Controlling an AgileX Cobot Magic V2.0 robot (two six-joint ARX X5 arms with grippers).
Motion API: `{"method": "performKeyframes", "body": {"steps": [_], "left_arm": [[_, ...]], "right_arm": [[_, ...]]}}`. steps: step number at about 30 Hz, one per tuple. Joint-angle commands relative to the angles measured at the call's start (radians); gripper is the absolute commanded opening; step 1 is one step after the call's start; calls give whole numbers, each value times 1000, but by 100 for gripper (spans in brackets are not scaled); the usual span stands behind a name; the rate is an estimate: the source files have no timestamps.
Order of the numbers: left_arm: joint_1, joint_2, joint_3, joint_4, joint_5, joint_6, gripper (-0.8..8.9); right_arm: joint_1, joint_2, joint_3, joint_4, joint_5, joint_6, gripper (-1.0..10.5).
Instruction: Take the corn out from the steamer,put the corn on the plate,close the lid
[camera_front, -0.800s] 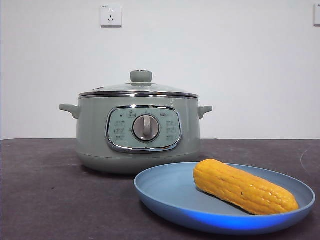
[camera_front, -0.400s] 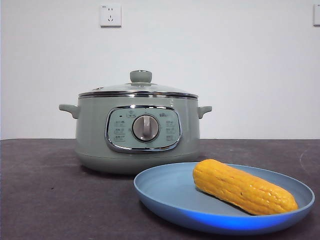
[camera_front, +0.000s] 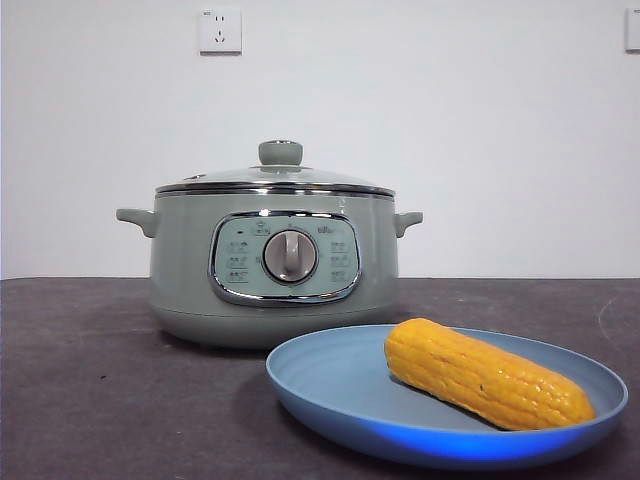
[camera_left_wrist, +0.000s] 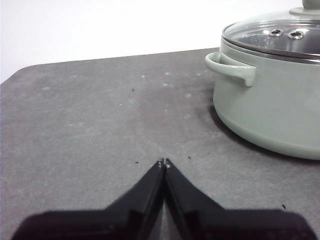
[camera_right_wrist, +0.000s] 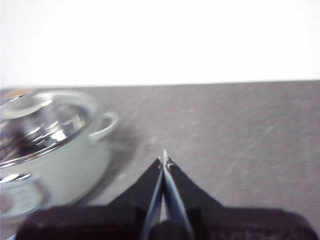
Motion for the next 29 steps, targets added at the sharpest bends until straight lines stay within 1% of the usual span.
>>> {"method": "performKeyframes", "body": {"steps": [1,4,6,16,19,29], "left_arm": [[3,-2,-14,1,-1,-5,-3],[3,-2,-14,1,-1,-5,-3],[3,-2,-14,1,-1,-5,-3],[3,-2,-14,2,-1,-5,-3],[3,-2,-14,2,-1,-5,-3],[3,-2,-14,1,-1,-5,-3]], "right_arm": [[-51,-55,-130,114,-2,-3,2],[-86,-95,-226,167,0,-5,2],[-97,-120,-270,171,4,-8,2],[-100,-219,-404,173,0,-7,2],[-100,-219,-410,134,-1,-7,2],[-100,-219,-410,137,3,-7,2]]}}
